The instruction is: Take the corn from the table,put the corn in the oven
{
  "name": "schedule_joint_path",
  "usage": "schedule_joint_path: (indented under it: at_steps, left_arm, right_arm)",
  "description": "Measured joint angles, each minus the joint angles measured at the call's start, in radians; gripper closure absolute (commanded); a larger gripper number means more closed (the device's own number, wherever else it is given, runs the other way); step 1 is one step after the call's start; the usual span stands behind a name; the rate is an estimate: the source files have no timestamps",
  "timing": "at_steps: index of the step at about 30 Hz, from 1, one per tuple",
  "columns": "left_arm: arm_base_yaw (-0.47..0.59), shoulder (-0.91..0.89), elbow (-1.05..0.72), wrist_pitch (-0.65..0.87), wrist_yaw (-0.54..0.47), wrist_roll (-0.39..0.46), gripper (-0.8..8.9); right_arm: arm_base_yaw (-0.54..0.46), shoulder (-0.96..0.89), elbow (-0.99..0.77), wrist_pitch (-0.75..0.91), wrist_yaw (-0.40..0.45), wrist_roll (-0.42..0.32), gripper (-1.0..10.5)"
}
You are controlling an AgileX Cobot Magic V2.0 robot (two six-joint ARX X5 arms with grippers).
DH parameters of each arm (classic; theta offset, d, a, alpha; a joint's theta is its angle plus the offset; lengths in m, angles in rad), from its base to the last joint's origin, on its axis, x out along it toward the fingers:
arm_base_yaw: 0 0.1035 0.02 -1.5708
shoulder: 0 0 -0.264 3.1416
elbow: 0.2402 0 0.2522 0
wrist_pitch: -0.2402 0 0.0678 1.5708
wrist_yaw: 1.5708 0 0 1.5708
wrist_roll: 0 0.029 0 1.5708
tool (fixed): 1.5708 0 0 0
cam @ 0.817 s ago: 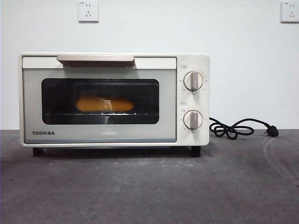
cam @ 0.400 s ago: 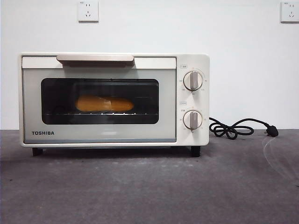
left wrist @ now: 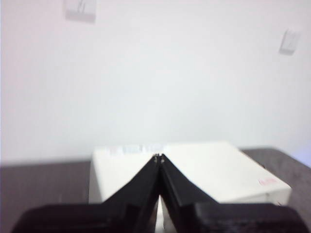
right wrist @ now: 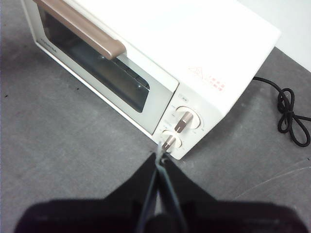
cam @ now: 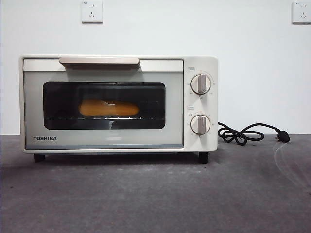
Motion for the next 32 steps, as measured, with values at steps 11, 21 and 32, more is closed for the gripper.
schedule_joint_path:
  at_steps: [11,21,32]
  left_arm:
    - [-0.005,-0.208,-0.558,0.288,-0.039,0.158,8.18]
    - [-0.006,-0.362,-0.707,0.241,-0.057,0.177,8.17]
    - [-0.055,-0.406,-0.75,0.119,-0.186,0.172,8.17]
  right_arm:
    - [0.0,0.0,0.0,0.0,0.0,0.0,9.5]
    - [0.0,0.0,0.0,0.0,0.0,0.0,9.5]
    - [0.0,0.0,0.0,0.0,0.0,0.0,9.5]
